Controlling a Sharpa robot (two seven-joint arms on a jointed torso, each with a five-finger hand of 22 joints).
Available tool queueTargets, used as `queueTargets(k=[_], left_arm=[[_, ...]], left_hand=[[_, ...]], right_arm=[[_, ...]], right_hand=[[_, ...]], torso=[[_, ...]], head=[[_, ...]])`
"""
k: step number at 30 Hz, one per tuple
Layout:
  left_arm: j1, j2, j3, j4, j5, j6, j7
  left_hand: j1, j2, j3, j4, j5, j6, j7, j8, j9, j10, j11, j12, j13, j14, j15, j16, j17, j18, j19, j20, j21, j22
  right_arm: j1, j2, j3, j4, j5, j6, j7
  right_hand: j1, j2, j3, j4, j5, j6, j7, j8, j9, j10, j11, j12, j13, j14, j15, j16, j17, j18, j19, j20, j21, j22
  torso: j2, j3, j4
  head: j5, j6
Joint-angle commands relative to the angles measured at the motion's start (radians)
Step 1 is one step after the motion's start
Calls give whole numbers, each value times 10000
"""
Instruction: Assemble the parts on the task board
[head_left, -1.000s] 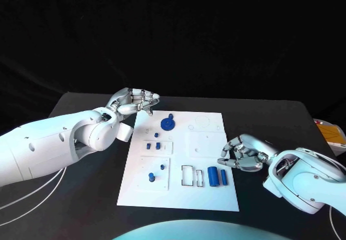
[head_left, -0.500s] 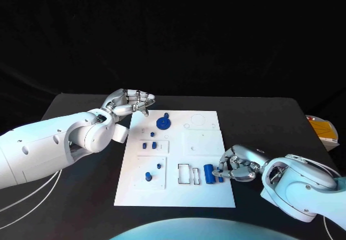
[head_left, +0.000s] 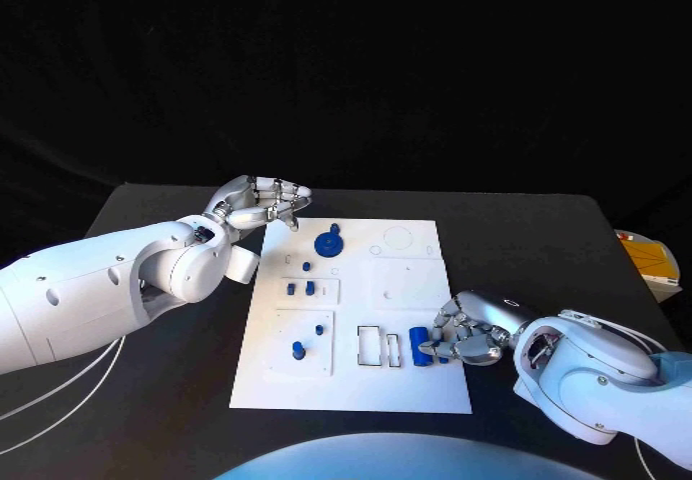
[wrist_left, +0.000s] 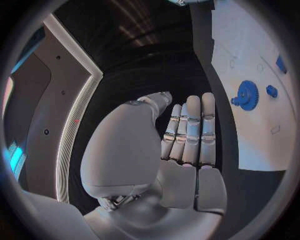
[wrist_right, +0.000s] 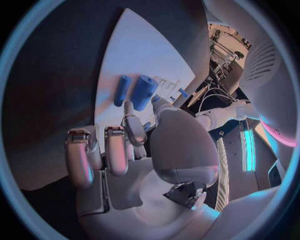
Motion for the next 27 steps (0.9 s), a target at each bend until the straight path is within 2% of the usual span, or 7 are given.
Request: queueTargets(k=[1, 9, 16, 24, 27], left_arm=[[1, 1, 6, 32, 59, 164, 55], [0, -7, 6, 37, 59, 168, 52], [0, -18, 6, 47, 59, 170, 49], [0, -25, 6, 57, 59, 186, 38], [0, -27, 6, 61, 59, 190, 33]], left_hand=[[-56, 81, -51, -2, 23, -101, 0, 38, 11, -62, -20, 65, 10, -54, 0, -18, -16, 133, -31, 27, -51, -9], [-56, 81, -51, -2, 23, -101, 0, 38, 11, -62, -20, 65, 10, -54, 0, -18, -16, 133, -31, 27, -51, -9], [-56, 81, -51, -2, 23, -101, 0, 38, 11, -62, -20, 65, 10, -54, 0, -18, -16, 133, -31, 27, -51, -9], [-63, 91, -71, 7, 26, -108, 1, 49, 15, -95, -19, 103, 15, -67, 3, -7, -18, 134, -31, 32, -70, -18], [-67, 91, -76, 10, 26, -110, 2, 50, 15, -102, -17, 109, 15, -70, 4, -5, -19, 134, -32, 33, -73, -19]], right_arm=[[-46, 84, -3, -36, -352, 160, -110], [-134, 299, -3, -159, -436, 188, -122], [-218, 535, -3, -451, -602, 380, -215], [-391, 822, -3, -713, -675, 520, -290], [-442, 902, -4, -743, -677, 509, -303]], right_hand=[[-66, 5, -75, -1, -27, 20, -49, 34, 11, 71, -20, 93, 33, 581, -52, 42, 5, -191, 1005, -53, 29, 2596], [-58, 12, -84, -2, -23, 25, -52, 41, 17, 89, -23, 134, 66, 581, -54, 43, 6, -190, 1003, -54, 24, 2594], [-36, 36, -107, -3, -15, 40, -61, 61, 32, 111, -30, 180, 105, 582, -61, 46, 14, -191, 1004, -59, 28, 2596], [334, 96, -208, -31, 10, 50, -89, 139, 105, 151, -59, 282, 215, 588, -88, 65, 60, -194, 1009, -85, 45, 2600], [636, 146, -241, -34, 249, 47, -97, 175, 143, 170, -70, 335, 279, 589, -98, 73, 76, -197, 1014, -99, 58, 2604]], torso=[[-1, 3, -9], [1, 0, -15], [-4, -5, -5], [-10, -10, -12], [-13, -7, -5]], head=[[20, -18], [25, -24], [9, -73], [-7, -86], [-2, -83]])
